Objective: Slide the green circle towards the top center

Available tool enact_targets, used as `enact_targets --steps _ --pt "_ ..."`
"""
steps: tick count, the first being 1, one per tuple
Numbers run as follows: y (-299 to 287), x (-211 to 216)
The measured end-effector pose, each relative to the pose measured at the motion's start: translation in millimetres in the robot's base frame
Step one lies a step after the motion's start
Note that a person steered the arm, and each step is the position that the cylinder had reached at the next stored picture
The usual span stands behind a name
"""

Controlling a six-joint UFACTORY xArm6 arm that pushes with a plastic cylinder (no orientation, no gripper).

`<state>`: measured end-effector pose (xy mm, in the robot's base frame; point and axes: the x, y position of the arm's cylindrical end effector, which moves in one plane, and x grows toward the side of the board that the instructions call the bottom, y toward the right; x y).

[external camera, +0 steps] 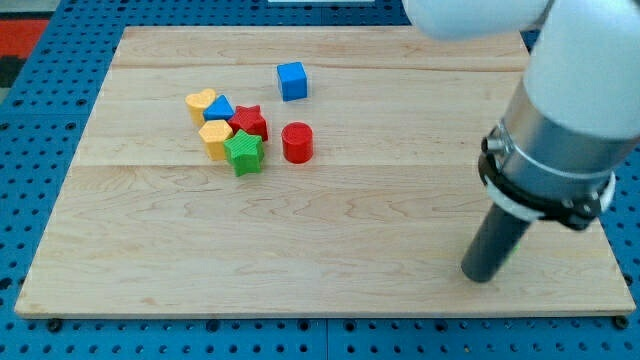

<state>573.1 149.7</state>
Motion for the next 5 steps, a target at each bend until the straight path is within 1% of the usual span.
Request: enact_targets --steps 1,2,3,4,5 --pt "-2.3 -28.2" --pt "12.6 -31.6" --pt "7.5 -31.4" --pt "-10.9 -31.4" --pt "-26.0 2.7"
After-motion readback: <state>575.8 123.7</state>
